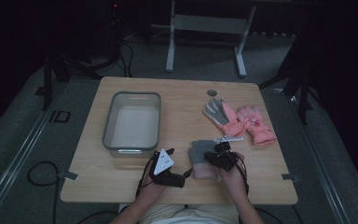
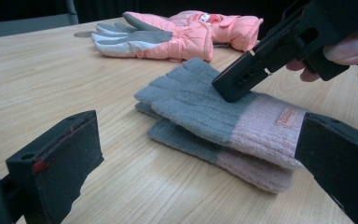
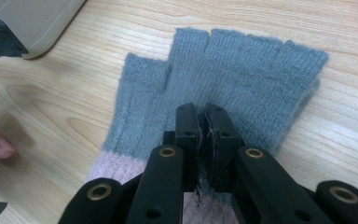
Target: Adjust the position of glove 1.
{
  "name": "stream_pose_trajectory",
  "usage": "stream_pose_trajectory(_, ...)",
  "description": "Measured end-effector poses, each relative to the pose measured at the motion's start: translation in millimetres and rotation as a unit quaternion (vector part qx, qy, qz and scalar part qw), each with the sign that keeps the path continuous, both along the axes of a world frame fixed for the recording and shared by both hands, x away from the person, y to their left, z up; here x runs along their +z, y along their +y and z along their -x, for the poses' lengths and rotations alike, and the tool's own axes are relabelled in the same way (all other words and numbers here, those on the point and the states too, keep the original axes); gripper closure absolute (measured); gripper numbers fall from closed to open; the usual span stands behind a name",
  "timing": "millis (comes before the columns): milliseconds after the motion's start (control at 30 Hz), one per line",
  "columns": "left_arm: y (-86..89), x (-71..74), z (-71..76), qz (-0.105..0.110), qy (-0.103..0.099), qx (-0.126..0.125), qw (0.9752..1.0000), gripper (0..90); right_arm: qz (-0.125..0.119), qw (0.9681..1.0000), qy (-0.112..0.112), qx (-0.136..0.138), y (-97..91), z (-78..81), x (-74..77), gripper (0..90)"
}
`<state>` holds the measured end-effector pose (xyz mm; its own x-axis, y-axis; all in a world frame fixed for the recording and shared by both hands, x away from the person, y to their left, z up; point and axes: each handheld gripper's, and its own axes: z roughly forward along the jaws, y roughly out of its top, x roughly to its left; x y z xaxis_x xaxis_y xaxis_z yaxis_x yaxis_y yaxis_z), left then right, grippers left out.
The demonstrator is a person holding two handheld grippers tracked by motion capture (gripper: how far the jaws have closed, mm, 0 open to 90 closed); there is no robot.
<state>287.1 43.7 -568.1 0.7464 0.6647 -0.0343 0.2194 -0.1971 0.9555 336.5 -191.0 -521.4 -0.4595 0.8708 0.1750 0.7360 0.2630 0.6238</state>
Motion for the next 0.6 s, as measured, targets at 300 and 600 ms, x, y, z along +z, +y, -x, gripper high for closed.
stream_pose_trajectory(300, -1.6, 0.1, 0.9, -0.003, 0.0, 0.006, 1.0, 0.0, 0.006, 0.9999, 0.005, -0.009, 1.6, -1.8, -8.4, 83.6)
stream_pose_trajectory(600, -0.9, 1.4, -2.4, -0.005, 0.014, 0.017, 0.9998, 0.0, -0.002, 0.9999, -0.005, 0.01, -2.1, 0.6, -0.7, 69.0)
